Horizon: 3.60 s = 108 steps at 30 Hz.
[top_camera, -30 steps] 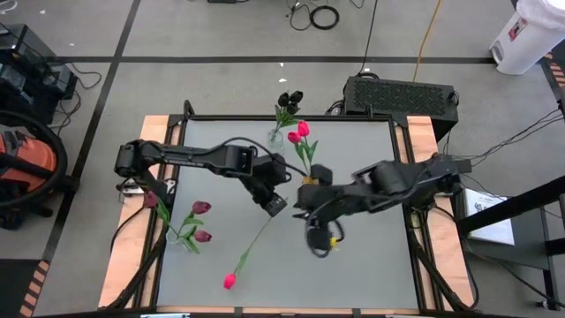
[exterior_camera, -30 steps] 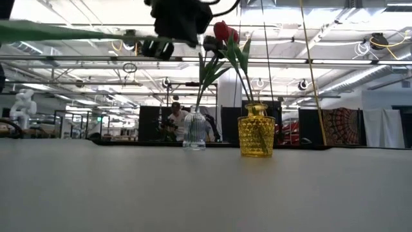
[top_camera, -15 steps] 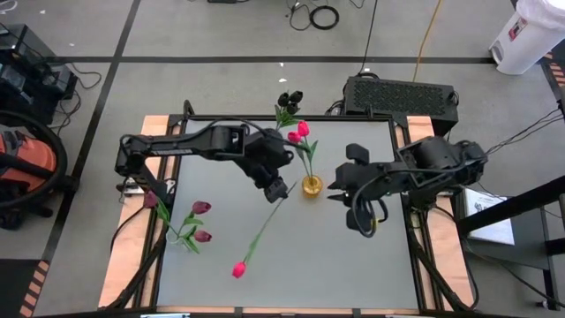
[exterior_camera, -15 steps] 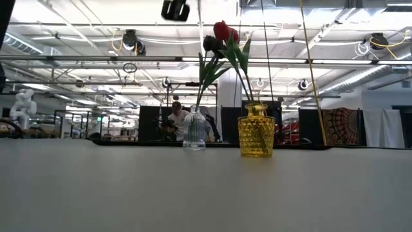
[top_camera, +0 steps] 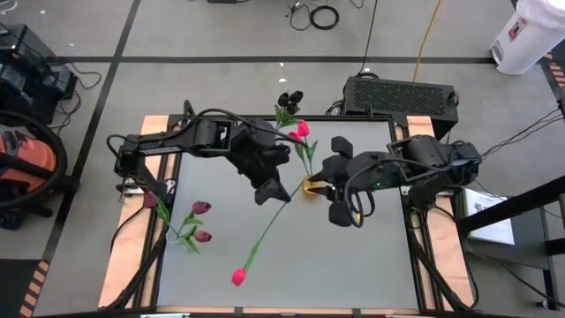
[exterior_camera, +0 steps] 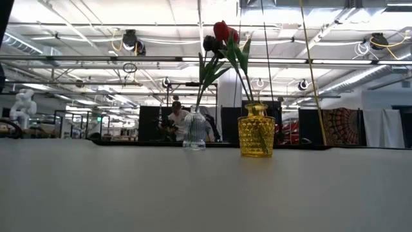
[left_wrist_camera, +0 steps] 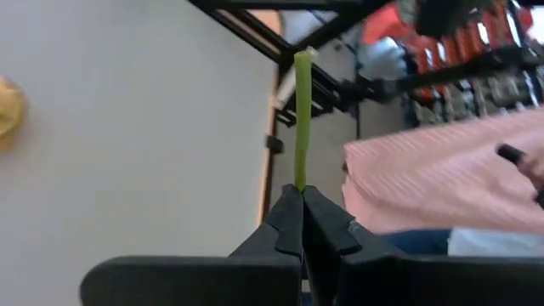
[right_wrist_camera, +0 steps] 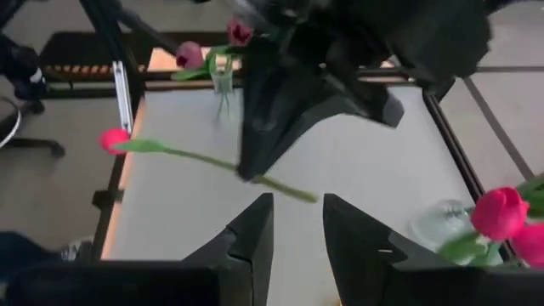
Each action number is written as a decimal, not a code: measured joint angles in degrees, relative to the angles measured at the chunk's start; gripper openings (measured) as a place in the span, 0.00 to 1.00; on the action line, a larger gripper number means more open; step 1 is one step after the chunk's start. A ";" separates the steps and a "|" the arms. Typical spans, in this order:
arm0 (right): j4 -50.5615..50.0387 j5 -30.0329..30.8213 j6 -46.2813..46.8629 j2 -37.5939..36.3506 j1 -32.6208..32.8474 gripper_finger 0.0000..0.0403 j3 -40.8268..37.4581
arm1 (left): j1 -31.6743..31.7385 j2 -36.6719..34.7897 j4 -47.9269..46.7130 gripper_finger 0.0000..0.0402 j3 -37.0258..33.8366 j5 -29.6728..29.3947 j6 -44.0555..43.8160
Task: Sort flowers into vase by color
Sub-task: Put the pink tulip into the yellow vase
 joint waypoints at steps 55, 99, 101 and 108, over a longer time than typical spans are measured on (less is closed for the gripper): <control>10.22 -3.71 14.95 -0.96 -2.25 0.48 0.02 | -1.17 -0.20 5.14 0.00 6.50 -2.03 8.77; 11.68 -4.98 10.64 -1.01 -2.30 0.01 0.02 | -0.84 -0.20 9.18 0.00 6.47 -2.20 10.39; 11.66 -4.96 10.56 -1.01 -2.30 0.00 0.02 | -0.84 -0.20 9.18 0.00 6.47 -2.20 10.37; 11.63 -4.84 10.40 -1.01 -2.30 0.00 0.02 | -0.82 -0.19 9.18 0.08 6.44 -2.22 10.90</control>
